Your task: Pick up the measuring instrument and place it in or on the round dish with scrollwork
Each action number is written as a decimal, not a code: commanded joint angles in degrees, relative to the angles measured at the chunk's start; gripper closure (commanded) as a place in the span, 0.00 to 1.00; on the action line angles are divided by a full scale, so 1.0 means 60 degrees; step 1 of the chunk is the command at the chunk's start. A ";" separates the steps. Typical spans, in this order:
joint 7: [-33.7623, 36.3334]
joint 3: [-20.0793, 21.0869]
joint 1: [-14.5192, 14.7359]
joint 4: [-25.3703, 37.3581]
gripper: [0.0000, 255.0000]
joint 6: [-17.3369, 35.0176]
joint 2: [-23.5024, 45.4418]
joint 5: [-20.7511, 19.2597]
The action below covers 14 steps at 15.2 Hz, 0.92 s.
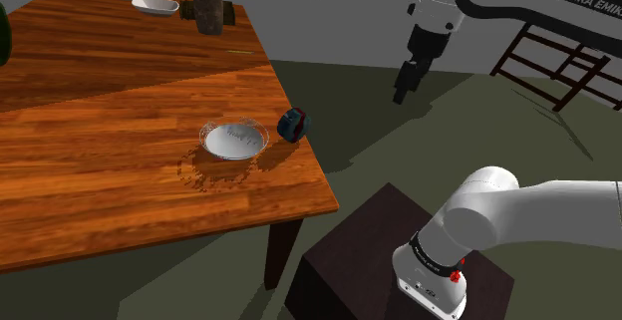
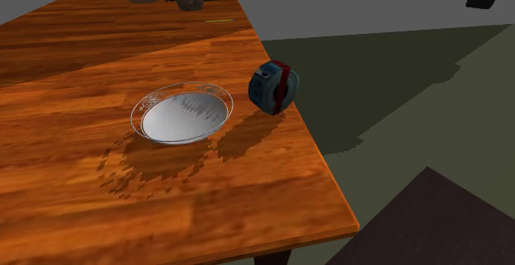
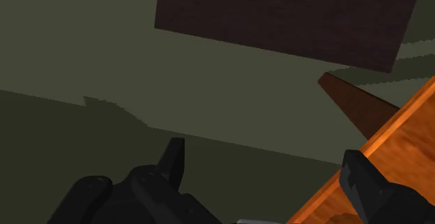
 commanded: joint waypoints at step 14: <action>-0.6548 -0.1795 0.2437 0.0647 0.00 0.3539 0.3546 0.0400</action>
